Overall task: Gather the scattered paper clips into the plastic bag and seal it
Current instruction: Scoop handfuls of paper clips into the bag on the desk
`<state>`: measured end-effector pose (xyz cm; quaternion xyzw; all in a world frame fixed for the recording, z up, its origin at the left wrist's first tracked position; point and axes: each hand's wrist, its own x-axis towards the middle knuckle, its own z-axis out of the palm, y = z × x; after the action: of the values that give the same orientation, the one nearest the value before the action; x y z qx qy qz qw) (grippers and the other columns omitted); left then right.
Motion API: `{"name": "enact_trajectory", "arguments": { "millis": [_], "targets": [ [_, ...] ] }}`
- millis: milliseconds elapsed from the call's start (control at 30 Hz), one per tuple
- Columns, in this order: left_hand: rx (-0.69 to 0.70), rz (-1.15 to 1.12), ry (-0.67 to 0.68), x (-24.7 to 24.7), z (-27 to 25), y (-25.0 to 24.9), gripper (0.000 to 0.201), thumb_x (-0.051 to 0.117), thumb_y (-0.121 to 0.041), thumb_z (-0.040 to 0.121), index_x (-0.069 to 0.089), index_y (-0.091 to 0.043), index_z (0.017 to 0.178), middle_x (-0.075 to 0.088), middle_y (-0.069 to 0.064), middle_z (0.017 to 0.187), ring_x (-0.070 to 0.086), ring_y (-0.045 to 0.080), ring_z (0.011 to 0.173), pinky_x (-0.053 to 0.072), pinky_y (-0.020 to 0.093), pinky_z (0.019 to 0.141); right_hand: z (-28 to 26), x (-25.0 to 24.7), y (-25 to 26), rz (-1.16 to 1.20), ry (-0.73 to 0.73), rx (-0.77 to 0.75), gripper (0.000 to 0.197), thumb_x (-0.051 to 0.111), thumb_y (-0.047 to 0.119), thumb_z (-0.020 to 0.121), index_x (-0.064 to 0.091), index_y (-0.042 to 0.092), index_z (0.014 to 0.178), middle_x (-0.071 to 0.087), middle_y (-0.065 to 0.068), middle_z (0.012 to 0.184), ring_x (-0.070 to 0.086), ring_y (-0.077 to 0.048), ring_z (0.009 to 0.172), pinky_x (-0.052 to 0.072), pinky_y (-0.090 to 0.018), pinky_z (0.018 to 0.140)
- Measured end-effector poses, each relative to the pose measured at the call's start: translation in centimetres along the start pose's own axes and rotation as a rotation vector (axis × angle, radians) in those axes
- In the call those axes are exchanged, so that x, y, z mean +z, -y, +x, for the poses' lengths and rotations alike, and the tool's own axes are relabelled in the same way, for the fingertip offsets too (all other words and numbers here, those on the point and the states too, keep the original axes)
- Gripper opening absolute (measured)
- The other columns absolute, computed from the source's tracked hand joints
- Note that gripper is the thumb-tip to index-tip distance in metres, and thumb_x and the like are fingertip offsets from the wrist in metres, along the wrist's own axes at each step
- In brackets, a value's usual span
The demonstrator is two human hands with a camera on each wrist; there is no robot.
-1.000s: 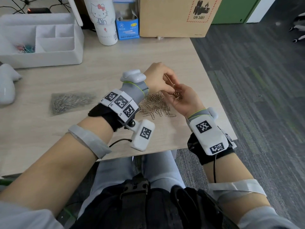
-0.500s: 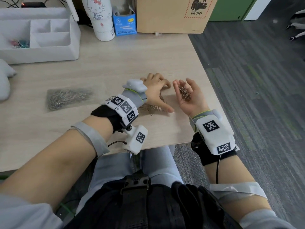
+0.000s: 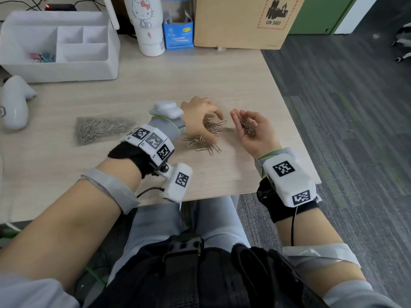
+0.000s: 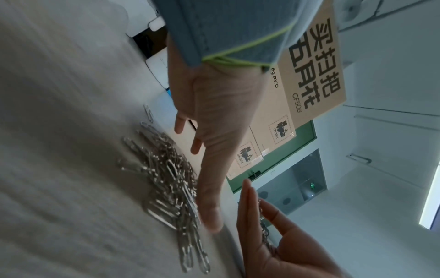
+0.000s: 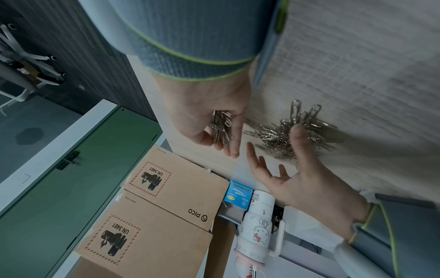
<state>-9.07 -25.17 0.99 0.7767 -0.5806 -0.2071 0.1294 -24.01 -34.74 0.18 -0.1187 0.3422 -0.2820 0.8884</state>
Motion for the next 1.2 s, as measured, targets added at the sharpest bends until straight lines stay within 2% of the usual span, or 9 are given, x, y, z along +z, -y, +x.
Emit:
{"name": "enact_trajectory", "arguments": {
  "millis": [133, 233, 367, 533, 667, 867, 1000, 1133, 1200],
  "targets": [
    [-0.027, 0.133, 0.094, 0.3, -0.7, 0.4, 0.087, 0.084, -0.053, 0.044, 0.05, -0.037, 0.122, 0.041, -0.004, 0.134, 0.031, 0.024, 0.124, 0.031, 0.044, 0.101, 0.3, 0.3, -0.3, -0.039, 0.019, 0.012, 0.012, 0.046, -0.003, 0.09, 0.057, -0.006, 0.086, 0.064, -0.022, 0.087, 0.064, -0.034, 0.087, 0.057, -0.035, 0.074],
    [0.02, -0.03, 0.028, 0.8, -0.4, 0.9, 0.067, 0.086, -0.043, 0.049, 0.062, -0.03, 0.111, 0.049, 0.002, 0.12, 0.039, 0.025, 0.116, 0.035, 0.041, 0.102, 0.4, 0.3, -0.4, -0.07, 0.025, 0.013, 0.012, 0.045, -0.004, 0.091, 0.057, -0.007, 0.09, 0.063, -0.022, 0.091, 0.064, -0.033, 0.086, 0.055, -0.035, 0.077],
    [0.017, -0.109, -0.037, 0.8, 0.0, 0.7, 0.042, 0.082, -0.03, 0.061, 0.068, -0.018, 0.1, 0.048, 0.001, 0.098, 0.048, 0.017, 0.092, 0.044, 0.035, 0.087, 0.5, 0.2, -0.4, -0.088, 0.023, 0.013, 0.015, 0.042, -0.004, 0.093, 0.057, -0.007, 0.092, 0.062, -0.022, 0.092, 0.063, -0.033, 0.087, 0.055, -0.035, 0.077],
    [-0.003, -0.093, -0.1, 0.9, 0.5, 0.8, 0.024, 0.076, -0.022, 0.07, 0.071, -0.014, 0.092, 0.063, 0.012, 0.098, 0.057, 0.026, 0.09, 0.045, 0.035, 0.081, 0.6, 0.1, -0.4, -0.126, 0.015, 0.004, 0.014, 0.043, -0.006, 0.091, 0.057, -0.009, 0.092, 0.061, -0.022, 0.095, 0.063, -0.034, 0.091, 0.053, -0.037, 0.082],
    [-0.023, -0.157, -0.142, 0.4, 0.6, 0.9, 0.017, 0.075, -0.016, 0.071, 0.072, -0.013, 0.087, 0.07, 0.012, 0.092, 0.052, 0.015, 0.075, 0.045, 0.029, 0.075, 0.6, 0.2, -0.5, -0.143, 0.013, 0.009, 0.015, 0.042, -0.002, 0.091, 0.056, -0.009, 0.093, 0.06, -0.024, 0.101, 0.061, -0.038, 0.099, 0.053, -0.04, 0.086],
    [-0.019, -0.304, -0.248, -0.8, 1.0, 1.2, 0.023, 0.078, -0.017, 0.068, 0.074, -0.01, 0.09, 0.064, 0.003, 0.075, 0.052, -0.019, 0.055, 0.036, -0.002, 0.058, 0.7, 0.7, -0.8, -0.149, 0.017, 0.073, 0.023, 0.04, 0.007, 0.094, 0.056, -0.009, 0.096, 0.058, -0.028, 0.11, 0.056, -0.04, 0.114, 0.056, -0.038, 0.074],
    [0.028, -0.381, -0.259, -1.8, 1.4, 0.1, 0.023, 0.079, -0.021, 0.068, 0.075, -0.013, 0.088, 0.071, 0.009, 0.079, 0.055, -0.006, 0.058, 0.048, 0.022, 0.072, 0.7, 1.6, -1.3, -0.2, 0.026, 0.101, 0.022, 0.041, 0.009, 0.094, 0.056, -0.007, 0.094, 0.057, -0.026, 0.098, 0.059, -0.041, 0.1, 0.055, -0.039, 0.072],
    [0.091, -0.421, -0.24, -2.0, 1.9, -1.9, 0.018, 0.079, -0.017, 0.068, 0.074, -0.012, 0.085, 0.065, -0.006, 0.066, 0.055, -0.014, 0.055, 0.046, 0.016, 0.067, 0.6, 2.4, -2.0, -0.223, 0.084, 0.124, 0.013, 0.044, 0.004, 0.092, 0.055, -0.003, 0.094, 0.055, -0.021, 0.108, 0.055, -0.038, 0.112, 0.055, -0.044, 0.072],
    [0.105, -0.418, -0.216, -2.0, 2.2, -2.8, 0.016, 0.078, -0.014, 0.068, 0.074, -0.013, 0.084, 0.067, -0.005, 0.067, 0.058, -0.009, 0.059, 0.051, 0.023, 0.072, 0.6, 2.7, -2.1, -0.203, 0.112, 0.131, 0.02, 0.041, 0.008, 0.095, 0.058, -0.002, 0.092, 0.06, -0.019, 0.1, 0.058, -0.035, 0.1, 0.055, -0.045, 0.069]
  ]
}}
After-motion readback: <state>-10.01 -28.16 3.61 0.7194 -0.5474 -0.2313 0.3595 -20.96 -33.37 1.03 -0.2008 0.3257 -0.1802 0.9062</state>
